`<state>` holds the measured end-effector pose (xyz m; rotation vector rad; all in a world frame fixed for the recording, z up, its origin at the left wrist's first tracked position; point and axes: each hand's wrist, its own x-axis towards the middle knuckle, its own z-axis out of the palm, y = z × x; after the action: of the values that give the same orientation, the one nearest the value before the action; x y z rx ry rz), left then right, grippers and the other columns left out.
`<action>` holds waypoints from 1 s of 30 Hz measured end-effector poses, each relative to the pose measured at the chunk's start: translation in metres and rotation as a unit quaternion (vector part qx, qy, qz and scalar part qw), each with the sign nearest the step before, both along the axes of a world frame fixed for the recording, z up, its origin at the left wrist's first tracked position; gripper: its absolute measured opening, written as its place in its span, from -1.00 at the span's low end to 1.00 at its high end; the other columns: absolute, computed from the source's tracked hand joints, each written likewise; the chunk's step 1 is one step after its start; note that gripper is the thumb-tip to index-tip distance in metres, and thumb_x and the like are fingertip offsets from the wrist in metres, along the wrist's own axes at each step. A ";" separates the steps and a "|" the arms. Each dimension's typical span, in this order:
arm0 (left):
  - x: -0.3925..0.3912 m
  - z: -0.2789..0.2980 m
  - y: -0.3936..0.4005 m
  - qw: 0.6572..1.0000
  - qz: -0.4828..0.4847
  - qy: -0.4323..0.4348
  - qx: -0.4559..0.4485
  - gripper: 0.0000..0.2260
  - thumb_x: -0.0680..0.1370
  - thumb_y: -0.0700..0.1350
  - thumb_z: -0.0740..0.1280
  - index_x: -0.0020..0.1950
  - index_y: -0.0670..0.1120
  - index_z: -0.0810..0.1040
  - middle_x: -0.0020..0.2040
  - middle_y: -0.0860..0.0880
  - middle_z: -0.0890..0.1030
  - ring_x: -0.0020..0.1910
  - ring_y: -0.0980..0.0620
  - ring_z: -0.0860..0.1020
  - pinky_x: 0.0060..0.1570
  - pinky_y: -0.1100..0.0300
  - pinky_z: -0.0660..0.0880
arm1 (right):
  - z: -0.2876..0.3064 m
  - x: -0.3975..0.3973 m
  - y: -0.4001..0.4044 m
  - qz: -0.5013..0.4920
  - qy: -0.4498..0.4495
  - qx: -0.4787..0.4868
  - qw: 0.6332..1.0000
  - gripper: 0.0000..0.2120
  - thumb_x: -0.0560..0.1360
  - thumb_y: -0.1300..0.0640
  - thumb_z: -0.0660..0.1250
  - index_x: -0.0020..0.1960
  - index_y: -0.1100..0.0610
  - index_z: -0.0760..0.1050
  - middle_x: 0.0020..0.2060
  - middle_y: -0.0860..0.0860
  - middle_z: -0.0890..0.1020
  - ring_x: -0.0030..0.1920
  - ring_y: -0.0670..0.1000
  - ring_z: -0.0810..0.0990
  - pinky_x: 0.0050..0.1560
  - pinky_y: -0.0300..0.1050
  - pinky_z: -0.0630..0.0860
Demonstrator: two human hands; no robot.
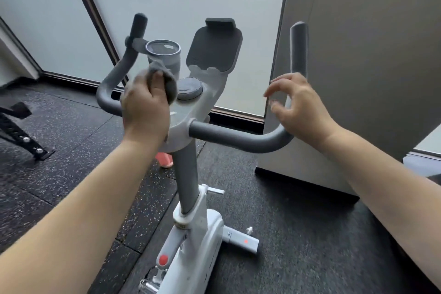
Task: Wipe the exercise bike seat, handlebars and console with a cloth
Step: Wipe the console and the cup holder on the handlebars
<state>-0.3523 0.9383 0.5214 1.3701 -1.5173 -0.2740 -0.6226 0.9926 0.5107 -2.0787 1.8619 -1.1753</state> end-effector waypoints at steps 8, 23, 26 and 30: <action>0.014 -0.028 -0.034 0.955 -0.021 -0.241 0.174 -0.60 0.62 0.03 0.08 0.41 -0.08 0.36 0.41 -0.15 0.39 0.38 -0.17 0.30 0.35 0.02 0.21 | 0.011 0.075 -0.072 0.082 -0.039 0.116 0.989 -0.65 0.47 0.11 0.34 0.25 0.02 0.45 0.25 0.01 0.49 0.19 -0.16 0.40 0.20 -0.34 0.22; 0.033 -0.017 -0.030 0.980 -0.129 -0.114 0.100 -0.83 0.45 -0.08 0.43 0.02 -0.06 0.68 -0.03 0.05 0.53 0.09 0.03 0.49 0.20 0.25 0.34 | 0.003 0.100 -0.126 0.219 -0.201 0.251 0.921 -0.18 0.33 0.29 0.51 0.47 0.04 0.18 0.21 -0.05 0.48 0.18 -0.19 0.51 0.15 -0.46 0.42; 0.050 -0.011 -0.050 0.980 -0.135 -0.092 0.112 -0.84 0.45 -0.11 0.44 0.02 -0.01 0.67 -0.03 0.03 0.54 0.10 0.00 0.53 0.24 0.18 0.38 | 0.001 0.099 -0.128 0.216 -0.207 0.250 0.921 -0.19 0.32 0.27 0.52 0.45 0.01 0.20 0.20 -0.08 0.50 0.16 -0.22 0.50 0.12 -0.48 0.42; 0.032 -0.005 -0.038 0.981 -0.173 -0.015 0.087 -0.84 0.36 -0.03 0.44 -0.08 0.12 0.61 0.00 0.00 0.61 0.03 0.01 0.59 0.12 -0.02 0.51 | 0.000 0.097 -0.131 0.215 -0.196 0.244 0.925 -0.19 0.32 0.28 0.52 0.45 0.01 0.21 0.22 -0.05 0.50 0.18 -0.24 0.48 0.10 -0.52 0.40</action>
<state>-0.3204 0.9001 0.5163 1.2400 -1.7896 -0.6182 -0.5258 0.8619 0.5110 -1.6940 1.2607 -0.8279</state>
